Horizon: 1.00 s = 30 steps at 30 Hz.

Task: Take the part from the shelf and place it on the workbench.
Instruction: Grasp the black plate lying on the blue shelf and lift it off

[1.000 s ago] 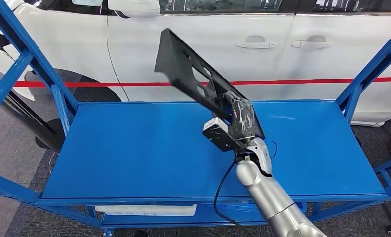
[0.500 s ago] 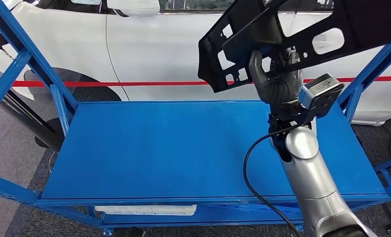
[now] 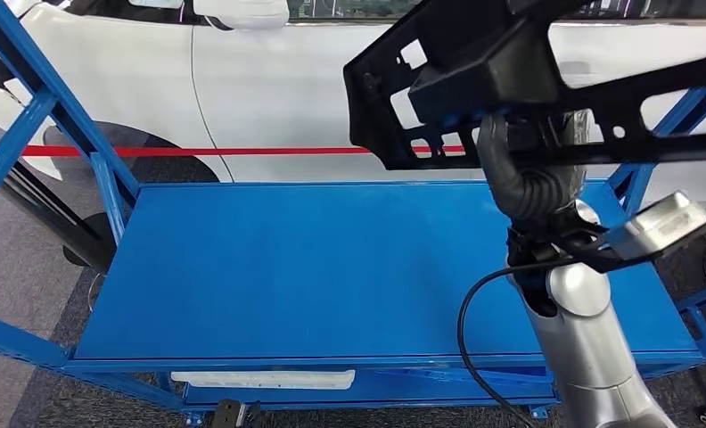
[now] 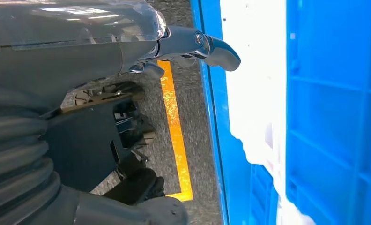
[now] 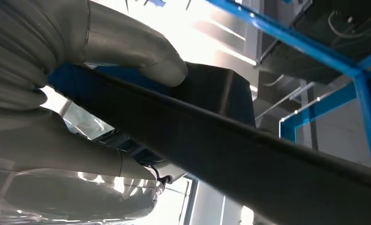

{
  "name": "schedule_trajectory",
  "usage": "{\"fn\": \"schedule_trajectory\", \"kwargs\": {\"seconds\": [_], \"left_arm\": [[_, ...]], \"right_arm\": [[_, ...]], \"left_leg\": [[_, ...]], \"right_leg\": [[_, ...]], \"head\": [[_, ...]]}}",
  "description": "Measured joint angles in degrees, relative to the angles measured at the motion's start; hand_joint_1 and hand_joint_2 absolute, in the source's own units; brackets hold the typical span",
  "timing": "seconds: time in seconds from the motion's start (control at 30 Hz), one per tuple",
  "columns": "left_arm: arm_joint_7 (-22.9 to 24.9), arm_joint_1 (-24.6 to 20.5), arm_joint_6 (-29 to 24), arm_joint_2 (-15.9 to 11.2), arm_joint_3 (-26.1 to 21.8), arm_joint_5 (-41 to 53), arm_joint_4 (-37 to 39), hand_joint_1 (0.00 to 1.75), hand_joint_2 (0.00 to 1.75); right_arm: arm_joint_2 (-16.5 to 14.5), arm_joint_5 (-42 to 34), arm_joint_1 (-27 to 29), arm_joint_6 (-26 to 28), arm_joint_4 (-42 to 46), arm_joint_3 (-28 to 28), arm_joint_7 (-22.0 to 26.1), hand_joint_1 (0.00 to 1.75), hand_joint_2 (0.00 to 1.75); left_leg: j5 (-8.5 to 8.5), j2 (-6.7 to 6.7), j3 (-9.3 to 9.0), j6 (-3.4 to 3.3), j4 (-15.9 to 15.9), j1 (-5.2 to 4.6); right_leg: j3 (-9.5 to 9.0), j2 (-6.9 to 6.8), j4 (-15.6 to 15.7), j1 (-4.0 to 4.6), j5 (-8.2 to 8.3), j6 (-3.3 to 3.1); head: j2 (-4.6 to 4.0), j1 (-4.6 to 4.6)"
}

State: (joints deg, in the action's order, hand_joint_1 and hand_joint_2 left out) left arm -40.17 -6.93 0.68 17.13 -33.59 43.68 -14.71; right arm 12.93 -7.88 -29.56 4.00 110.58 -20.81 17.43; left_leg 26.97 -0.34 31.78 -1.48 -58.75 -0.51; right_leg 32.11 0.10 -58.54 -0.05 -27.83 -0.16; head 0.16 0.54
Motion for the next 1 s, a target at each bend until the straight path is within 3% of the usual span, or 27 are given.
{"fn": "schedule_trajectory", "kwargs": {"seconds": [0.4,1.0], "left_arm": [[0.00,0.48,0.28,-0.02,5.91,-5.39,0.11,0.00,1.75],[0.02,0.55,-0.13,-0.24,8.98,-7.32,0.12,0.00,1.75]], "right_arm": [[0.57,-1.11,8.20,-4.02,0.79,0.63,2.44,1.75,1.75],[-0.16,-0.76,10.76,-4.54,1.17,0.59,3.18,1.75,1.75]], "left_leg": [[-0.01,0.00,0.00,0.00,0.01,0.00],[0.00,0.00,0.01,0.00,0.01,0.00]], "right_leg": [[-0.01,0.00,0.00,-0.01,0.01,0.00],[-0.01,0.00,-0.01,-0.01,0.01,0.00]], "head": [[0.00,-0.01],[-0.01,-0.01]]}}
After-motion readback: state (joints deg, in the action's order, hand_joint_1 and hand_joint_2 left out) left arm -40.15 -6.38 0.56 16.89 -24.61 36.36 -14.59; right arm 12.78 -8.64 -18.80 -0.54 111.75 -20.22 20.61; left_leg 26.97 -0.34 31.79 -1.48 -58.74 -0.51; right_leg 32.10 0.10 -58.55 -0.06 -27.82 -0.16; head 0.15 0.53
